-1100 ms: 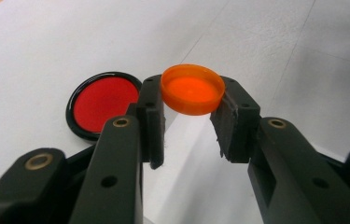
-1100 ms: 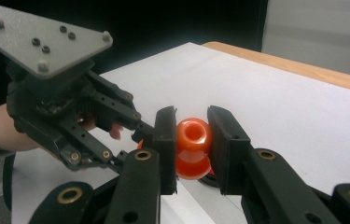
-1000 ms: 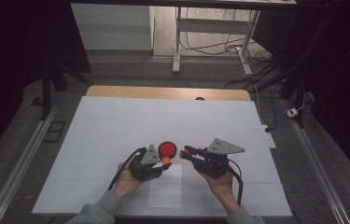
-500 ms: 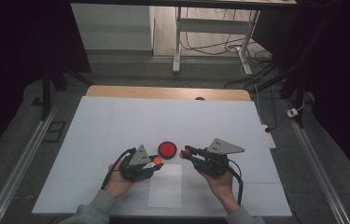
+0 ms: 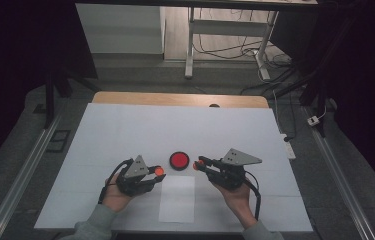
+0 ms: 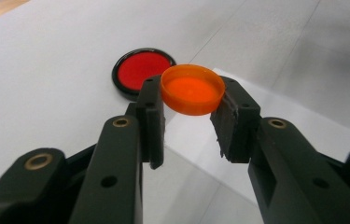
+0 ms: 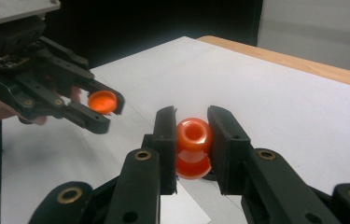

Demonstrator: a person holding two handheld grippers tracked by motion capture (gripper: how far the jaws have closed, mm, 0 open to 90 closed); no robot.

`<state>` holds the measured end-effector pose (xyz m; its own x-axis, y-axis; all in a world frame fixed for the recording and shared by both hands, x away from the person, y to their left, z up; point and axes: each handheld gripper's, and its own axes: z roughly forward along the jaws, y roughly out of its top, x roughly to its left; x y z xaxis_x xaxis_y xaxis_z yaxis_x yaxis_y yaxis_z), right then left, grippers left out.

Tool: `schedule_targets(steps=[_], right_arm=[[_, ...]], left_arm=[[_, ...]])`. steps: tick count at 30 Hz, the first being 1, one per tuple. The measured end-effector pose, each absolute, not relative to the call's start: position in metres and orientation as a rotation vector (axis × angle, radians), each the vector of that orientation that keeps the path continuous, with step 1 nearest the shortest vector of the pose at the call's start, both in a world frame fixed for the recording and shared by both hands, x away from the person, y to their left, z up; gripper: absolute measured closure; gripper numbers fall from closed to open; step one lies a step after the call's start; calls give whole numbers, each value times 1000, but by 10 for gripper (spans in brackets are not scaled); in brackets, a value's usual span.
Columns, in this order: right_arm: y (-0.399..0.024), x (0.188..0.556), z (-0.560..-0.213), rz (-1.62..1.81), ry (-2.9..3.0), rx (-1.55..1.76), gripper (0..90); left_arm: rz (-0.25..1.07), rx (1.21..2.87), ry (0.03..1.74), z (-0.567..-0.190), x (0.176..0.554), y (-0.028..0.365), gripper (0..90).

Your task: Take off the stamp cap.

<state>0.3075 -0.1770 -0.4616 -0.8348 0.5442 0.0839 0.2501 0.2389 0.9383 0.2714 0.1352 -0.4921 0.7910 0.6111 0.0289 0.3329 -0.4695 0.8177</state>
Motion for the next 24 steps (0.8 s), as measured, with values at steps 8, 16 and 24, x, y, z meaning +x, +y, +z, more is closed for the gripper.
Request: schedule_targets(steps=[8,16,24], right_arm=[[-179,309,-463,1616,2254,754,727],[-180,311,-464,1614,2253,757,727],[-180,312,-465,1607,2257,757,727]], left_arm=[[415,2068,749,-493,260,159,647],[425,2036,809,-496,251,181,647],[415,2016,858,-499,249,195,647]])
